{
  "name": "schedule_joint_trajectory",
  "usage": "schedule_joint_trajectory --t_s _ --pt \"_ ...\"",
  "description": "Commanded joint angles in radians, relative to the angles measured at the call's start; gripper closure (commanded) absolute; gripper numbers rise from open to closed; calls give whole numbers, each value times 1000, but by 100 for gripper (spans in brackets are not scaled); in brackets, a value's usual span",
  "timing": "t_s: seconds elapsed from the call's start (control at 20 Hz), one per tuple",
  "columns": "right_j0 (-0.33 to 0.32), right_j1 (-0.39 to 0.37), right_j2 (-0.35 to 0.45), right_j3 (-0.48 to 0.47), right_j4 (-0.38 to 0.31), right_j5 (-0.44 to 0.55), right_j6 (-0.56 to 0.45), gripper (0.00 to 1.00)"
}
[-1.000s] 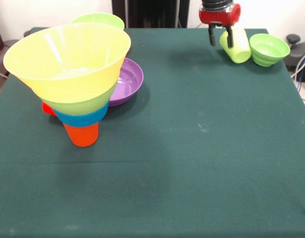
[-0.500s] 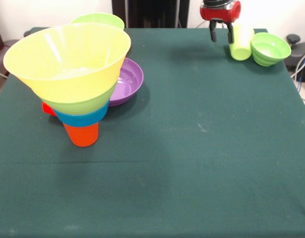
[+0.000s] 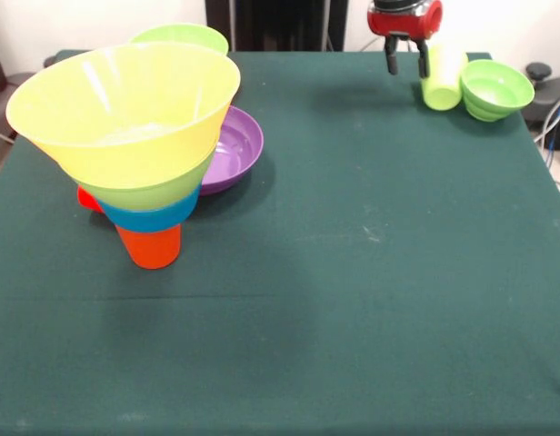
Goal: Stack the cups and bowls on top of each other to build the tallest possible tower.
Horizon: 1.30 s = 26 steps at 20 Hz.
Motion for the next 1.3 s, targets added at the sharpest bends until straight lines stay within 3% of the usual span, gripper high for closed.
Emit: schedule_joint_trajectory --t_s 0.05,0.35,0.6,0.8,0.95,1.05,1.3 --pt "5 -6 66 -26 15 15 176 0" --pt "5 -103 70 29 42 73 179 0" --pt "-25 -130 4 -50 30 195 63 0" --pt "67 -221 -148 -139 19 249 -53 0" --pt "188 -286 -302 -213 -8 244 -125 0" --pt "204 -313 -327 -238 -37 278 -133 0" --pt "176 -336 -302 -261 -87 338 -95 0"
